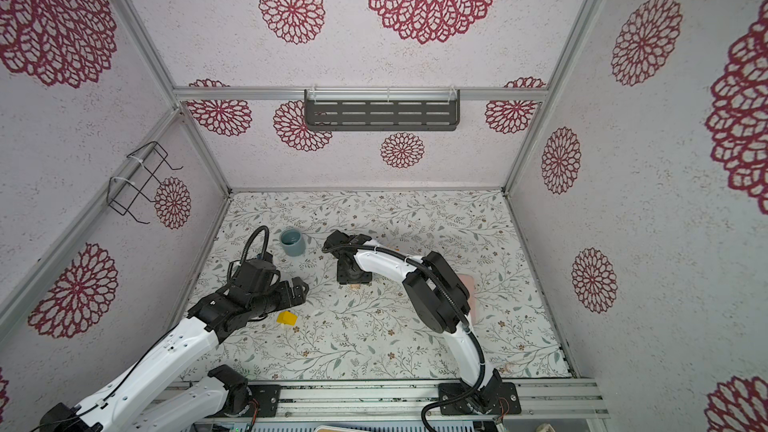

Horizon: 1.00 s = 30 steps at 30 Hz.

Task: Build the wood block tower
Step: 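Lower the right gripper over the pine cube while the left gripper draws back, then close the right gripper on the pine cube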

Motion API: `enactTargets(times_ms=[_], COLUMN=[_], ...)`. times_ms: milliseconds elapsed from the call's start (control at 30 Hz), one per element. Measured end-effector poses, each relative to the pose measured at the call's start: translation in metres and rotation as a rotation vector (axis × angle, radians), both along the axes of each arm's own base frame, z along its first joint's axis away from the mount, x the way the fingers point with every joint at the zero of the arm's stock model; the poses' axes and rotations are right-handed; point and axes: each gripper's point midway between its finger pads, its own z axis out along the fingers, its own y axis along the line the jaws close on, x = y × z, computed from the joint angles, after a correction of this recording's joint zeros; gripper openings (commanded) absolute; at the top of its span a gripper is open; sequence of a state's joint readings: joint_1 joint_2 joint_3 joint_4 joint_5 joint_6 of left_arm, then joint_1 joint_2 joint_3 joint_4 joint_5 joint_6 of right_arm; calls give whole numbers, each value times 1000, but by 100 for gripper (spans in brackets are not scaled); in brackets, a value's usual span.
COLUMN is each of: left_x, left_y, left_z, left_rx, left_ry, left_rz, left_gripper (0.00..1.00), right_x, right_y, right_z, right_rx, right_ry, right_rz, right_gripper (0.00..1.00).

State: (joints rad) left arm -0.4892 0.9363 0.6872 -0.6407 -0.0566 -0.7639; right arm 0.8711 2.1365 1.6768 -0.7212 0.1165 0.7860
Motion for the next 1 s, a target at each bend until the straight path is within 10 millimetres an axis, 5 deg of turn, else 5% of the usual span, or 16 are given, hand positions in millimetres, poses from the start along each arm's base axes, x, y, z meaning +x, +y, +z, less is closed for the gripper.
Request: enactTargets(times_ms=[367,1000], left_x=[0,0], left_y=[0,0], left_z=[0,-1], left_rx=[0,4], left_ry=[1,3], left_rz=[-1,-4], left_gripper=[100,99], right_x=[-2,-5], right_y=[0,-3], right_z=[-11,-14], right_rx=[-15,-35], right_ry=[20,37], right_rz=[9,28], right_gripper=[49,30])
